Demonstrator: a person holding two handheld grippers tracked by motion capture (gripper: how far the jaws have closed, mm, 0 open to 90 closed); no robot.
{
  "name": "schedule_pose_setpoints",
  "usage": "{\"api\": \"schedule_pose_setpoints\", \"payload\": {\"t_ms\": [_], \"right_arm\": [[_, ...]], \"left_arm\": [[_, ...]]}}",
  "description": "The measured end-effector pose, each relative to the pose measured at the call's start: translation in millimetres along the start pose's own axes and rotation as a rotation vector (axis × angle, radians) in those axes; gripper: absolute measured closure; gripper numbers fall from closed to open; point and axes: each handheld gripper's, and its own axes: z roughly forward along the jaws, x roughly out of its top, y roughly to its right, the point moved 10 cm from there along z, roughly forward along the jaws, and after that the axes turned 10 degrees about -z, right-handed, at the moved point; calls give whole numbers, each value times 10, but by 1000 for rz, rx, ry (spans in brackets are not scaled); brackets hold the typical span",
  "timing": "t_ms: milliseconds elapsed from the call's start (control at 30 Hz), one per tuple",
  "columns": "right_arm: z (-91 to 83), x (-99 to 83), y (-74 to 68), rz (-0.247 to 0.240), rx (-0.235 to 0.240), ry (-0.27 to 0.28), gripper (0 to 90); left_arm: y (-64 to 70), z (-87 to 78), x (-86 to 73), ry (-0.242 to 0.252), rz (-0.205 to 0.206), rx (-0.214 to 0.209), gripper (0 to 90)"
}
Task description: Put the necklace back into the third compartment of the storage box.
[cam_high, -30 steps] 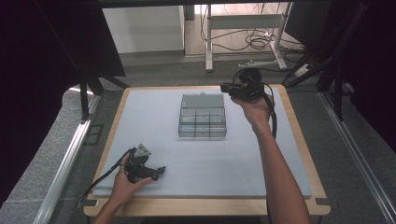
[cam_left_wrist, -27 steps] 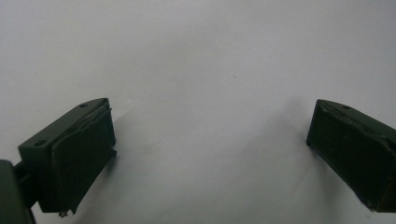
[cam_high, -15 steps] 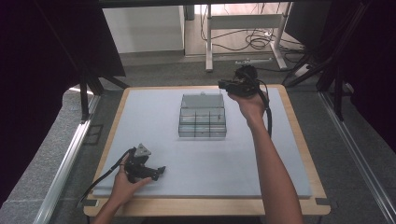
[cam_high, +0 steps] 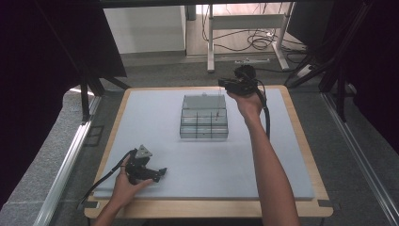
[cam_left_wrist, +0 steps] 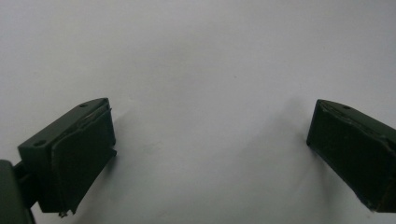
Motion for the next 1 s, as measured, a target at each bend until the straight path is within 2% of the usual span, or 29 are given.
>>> {"api": "schedule_pose_setpoints", "payload": {"t_ms": [267, 833, 1000], "right_arm": [[123, -111, 73, 7, -15, -24, 783], [407, -650, 176, 37, -34, -123, 782], [461, -748, 175, 41, -38, -144, 781]], "left_arm": [[-1, 1, 0, 0, 0, 0, 7], [1, -1, -4, -3, 0, 0, 8], [1, -1, -4, -3, -1, 0, 8]]}}
